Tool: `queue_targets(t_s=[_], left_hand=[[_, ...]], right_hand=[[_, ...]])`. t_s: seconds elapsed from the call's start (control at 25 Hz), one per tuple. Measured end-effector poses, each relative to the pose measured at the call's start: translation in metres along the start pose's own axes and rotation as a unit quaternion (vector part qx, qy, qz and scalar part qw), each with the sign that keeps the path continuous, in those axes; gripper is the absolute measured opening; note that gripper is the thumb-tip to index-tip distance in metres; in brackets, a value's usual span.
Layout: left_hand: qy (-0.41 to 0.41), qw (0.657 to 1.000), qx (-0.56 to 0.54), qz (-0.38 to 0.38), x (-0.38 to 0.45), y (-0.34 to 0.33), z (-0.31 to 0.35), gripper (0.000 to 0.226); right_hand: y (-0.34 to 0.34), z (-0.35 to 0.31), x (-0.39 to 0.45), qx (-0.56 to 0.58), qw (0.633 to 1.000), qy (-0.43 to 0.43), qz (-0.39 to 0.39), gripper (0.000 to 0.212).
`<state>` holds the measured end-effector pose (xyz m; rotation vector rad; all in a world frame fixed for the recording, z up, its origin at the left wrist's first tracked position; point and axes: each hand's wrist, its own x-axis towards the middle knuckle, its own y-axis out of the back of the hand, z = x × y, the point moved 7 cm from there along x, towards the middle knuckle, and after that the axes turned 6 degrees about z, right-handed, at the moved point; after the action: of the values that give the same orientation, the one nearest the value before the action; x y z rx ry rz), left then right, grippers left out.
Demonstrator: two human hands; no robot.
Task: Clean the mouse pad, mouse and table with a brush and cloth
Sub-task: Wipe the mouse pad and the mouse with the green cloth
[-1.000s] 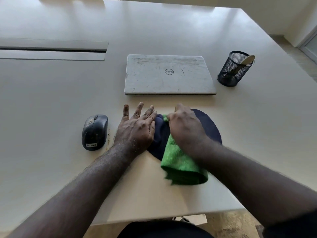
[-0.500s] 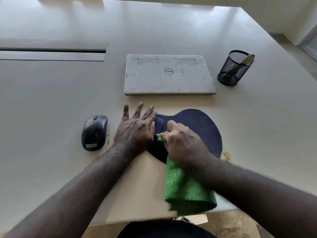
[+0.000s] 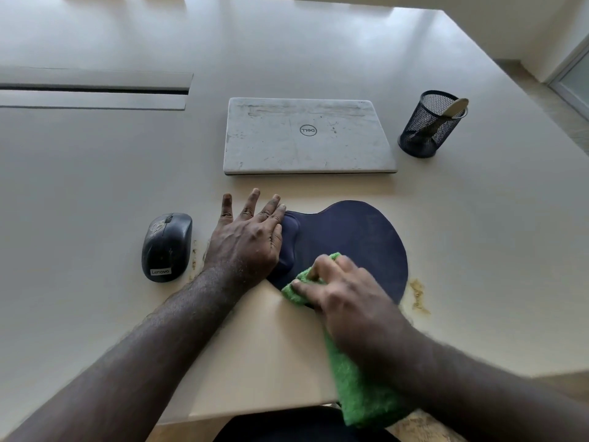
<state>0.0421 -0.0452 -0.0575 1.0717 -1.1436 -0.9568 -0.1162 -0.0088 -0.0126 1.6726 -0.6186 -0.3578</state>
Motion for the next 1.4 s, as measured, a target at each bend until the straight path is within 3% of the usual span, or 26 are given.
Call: queue_targets(t_s=[0.08, 0.2, 0.24, 0.4, 0.44, 0.6, 0.68, 0.8, 0.88, 1.0, 1.08, 1.2, 1.28, 1.4], left_hand=[[-0.003, 1.0, -0.003, 0.0, 0.0, -0.001, 0.0, 0.058], [-0.005, 1.0, 0.001, 0.0, 0.0, -0.001, 0.001, 0.06], [-0.006, 1.0, 0.003, 0.001, 0.0, 0.0, 0.001, 0.061], [-0.005, 1.0, 0.02, 0.003, 0.0, 0.0, 0.001, 0.061], [-0.006, 1.0, 0.018, 0.001, 0.0, 0.0, 0.001, 0.061], [0.0, 1.0, 0.019, -0.002, 0.0, 0.001, 0.001, 0.061], [0.005, 1.0, 0.02, 0.0, -0.001, 0.002, 0.003, 0.06], [0.014, 1.0, 0.015, 0.005, -0.001, 0.002, 0.002, 0.059], [0.009, 1.0, 0.013, -0.001, 0.0, 0.001, 0.002, 0.06], [0.007, 1.0, 0.013, -0.006, -0.001, 0.001, 0.003, 0.062], [0.008, 1.0, 0.019, -0.003, -0.001, 0.002, 0.003, 0.061], [0.013, 1.0, 0.017, 0.001, -0.002, 0.002, 0.003, 0.06], [0.015, 1.0, 0.002, -0.003, -0.001, 0.001, 0.003, 0.061], [0.016, 1.0, -0.007, -0.004, -0.001, 0.0, 0.002, 0.061]], right_hand=[[0.004, 0.046, 0.018, -0.04, 0.996, -0.084, -0.007, 0.035], [0.024, 0.115, 0.042, -0.074, 0.963, -0.254, 0.041, 0.035], [0.021, 0.112, 0.044, -0.085, 0.961, -0.259, 0.039, 0.036], [-0.002, 0.047, 0.012, -0.043, 0.995, -0.083, 0.026, 0.044], [0.003, 0.056, 0.014, -0.026, 0.996, -0.087, 0.025, 0.04], [0.028, 0.123, 0.052, -0.076, 0.966, -0.246, 0.026, 0.034], [0.019, 0.104, 0.043, -0.047, 0.973, -0.227, 0.002, 0.03], [0.006, 0.055, -0.011, -0.05, 0.991, -0.113, -0.043, 0.022], [0.01, 0.076, -0.012, -0.055, 0.988, -0.133, -0.053, 0.028], [0.033, 0.121, 0.019, -0.123, 0.963, -0.239, -0.011, 0.029], [0.027, 0.11, 0.011, -0.105, 0.968, -0.228, -0.02, 0.027], [0.009, 0.052, -0.041, -0.066, 0.986, -0.14, -0.066, 0.024], [0.008, 0.054, -0.044, -0.056, 0.988, -0.117, -0.084, 0.026], [0.025, 0.085, -0.009, -0.073, 0.977, -0.199, -0.015, 0.027]])
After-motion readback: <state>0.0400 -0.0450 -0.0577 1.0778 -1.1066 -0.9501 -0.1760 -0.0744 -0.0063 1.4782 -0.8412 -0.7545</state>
